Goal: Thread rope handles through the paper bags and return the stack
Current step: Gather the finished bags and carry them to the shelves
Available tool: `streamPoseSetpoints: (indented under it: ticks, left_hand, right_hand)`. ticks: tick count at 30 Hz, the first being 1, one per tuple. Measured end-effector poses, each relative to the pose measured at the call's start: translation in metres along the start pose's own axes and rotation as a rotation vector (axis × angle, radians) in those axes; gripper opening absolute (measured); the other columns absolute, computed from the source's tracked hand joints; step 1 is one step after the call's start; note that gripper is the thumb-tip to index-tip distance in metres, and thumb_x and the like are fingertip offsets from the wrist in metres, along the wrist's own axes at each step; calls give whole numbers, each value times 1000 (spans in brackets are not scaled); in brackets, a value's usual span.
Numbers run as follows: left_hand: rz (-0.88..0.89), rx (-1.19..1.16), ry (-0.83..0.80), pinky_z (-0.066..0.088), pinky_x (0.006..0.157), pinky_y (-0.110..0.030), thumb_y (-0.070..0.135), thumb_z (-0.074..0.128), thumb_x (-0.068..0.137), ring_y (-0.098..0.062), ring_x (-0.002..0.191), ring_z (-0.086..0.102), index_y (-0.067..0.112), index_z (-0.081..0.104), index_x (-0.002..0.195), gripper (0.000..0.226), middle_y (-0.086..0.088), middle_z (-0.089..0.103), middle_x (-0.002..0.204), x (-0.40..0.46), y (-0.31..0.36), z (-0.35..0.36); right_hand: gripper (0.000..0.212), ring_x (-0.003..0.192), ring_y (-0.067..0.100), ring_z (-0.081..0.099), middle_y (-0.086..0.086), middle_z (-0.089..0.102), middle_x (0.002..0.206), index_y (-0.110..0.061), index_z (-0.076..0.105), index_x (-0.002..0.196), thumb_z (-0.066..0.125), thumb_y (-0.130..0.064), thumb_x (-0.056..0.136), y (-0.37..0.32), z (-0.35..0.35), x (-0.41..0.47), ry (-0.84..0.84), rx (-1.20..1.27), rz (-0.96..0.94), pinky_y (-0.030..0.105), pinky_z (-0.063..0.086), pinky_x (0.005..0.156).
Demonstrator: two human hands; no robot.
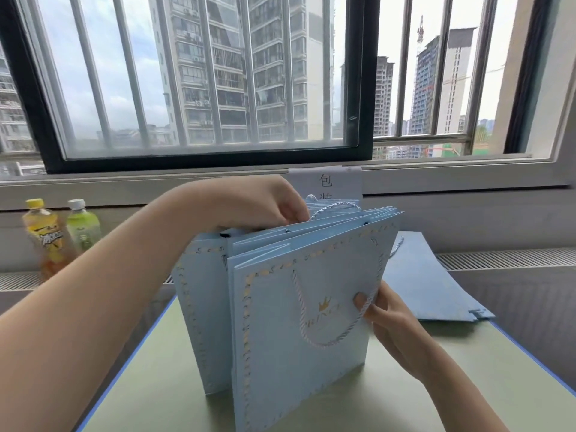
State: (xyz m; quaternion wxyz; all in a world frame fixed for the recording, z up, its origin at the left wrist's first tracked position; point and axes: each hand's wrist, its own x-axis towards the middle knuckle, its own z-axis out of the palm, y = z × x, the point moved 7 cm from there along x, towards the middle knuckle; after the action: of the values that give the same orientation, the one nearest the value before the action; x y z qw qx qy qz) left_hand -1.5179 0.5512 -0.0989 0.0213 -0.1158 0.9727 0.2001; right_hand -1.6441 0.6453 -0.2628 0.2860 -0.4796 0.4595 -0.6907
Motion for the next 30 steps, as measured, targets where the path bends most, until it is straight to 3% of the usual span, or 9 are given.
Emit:
streamPoseSetpoints:
  ticks: [3, 6, 9, 12, 14, 17, 21, 28, 30]
  left_hand:
    - [99, -156, 186, 49, 71, -19, 12, 61, 91, 3, 64, 63, 29, 63, 96, 18, 13, 73, 82, 6, 13, -11]
    - [144, -144, 273, 42, 57, -5, 24, 53, 95, 8, 53, 56, 23, 67, 98, 15, 17, 67, 71, 13, 22, -12]
    - [162, -103, 243, 46, 75, -8, 30, 52, 94, 7, 79, 60, 27, 70, 109, 23, 16, 69, 91, 18, 30, -9]
    - [100, -85, 132, 49, 93, -26, 26, 51, 96, -5, 97, 62, 36, 67, 112, 25, 13, 67, 115, 22, 32, -4]
    - [43, -112, 70, 55, 83, -33, 29, 54, 94, -14, 82, 65, 37, 69, 107, 21, 1, 72, 106, 23, 33, -4]
    - [21, -162, 102, 56, 61, -25, 30, 61, 89, -15, 64, 63, 24, 73, 96, 15, -6, 71, 81, 27, 34, -9]
    - [-24, 23, 229, 44, 61, -24, 22, 64, 89, -12, 56, 53, 19, 72, 71, 20, -7, 71, 74, 33, 21, -15]
    - [-276, 340, -37, 43, 48, -18, 10, 68, 85, -11, 52, 51, 23, 69, 60, 28, 10, 58, 53, 27, -14, -8]
    - [-313, 276, -125, 48, 52, -19, 12, 65, 89, -7, 52, 57, 24, 72, 62, 31, 11, 64, 56, 16, -23, -8]
  right_hand:
    - [58, 119, 21, 56, 4, 62, 126, -14, 53, 125, 73, -35, 75, 2, 0, 1, 1, -17, 3, 27, 48, 94]
    - [76, 120, 21, 56, 4, 61, 127, -15, 53, 126, 80, -49, 65, 2, 1, 1, 6, -17, 27, 28, 47, 96]
    - [76, 121, 21, 55, 3, 60, 128, -17, 53, 127, 80, -51, 64, 1, 1, 2, 11, -31, 35, 34, 46, 98]
    - [74, 123, 21, 53, 3, 59, 130, -18, 52, 129, 78, -50, 67, 3, 1, 1, 3, -46, 37, 38, 43, 102]
    - [73, 121, 22, 55, 3, 60, 128, -19, 53, 127, 78, -51, 66, 3, 0, 1, 8, -44, 44, 35, 45, 102]
    - [71, 123, 21, 53, 2, 59, 130, -20, 53, 128, 77, -50, 69, 2, 1, 0, -1, -60, 42, 39, 43, 102]
    - [69, 123, 21, 53, 2, 59, 130, -21, 54, 127, 76, -51, 69, 1, 2, 0, -1, -68, 37, 44, 37, 105]
    - [71, 120, 22, 56, 2, 61, 127, -24, 56, 124, 78, -54, 64, 3, 2, 1, -7, -65, 65, 37, 45, 99]
    - [66, 119, 22, 56, 3, 62, 126, -27, 59, 121, 78, -55, 64, 4, 2, 0, -7, -68, 71, 39, 45, 99]
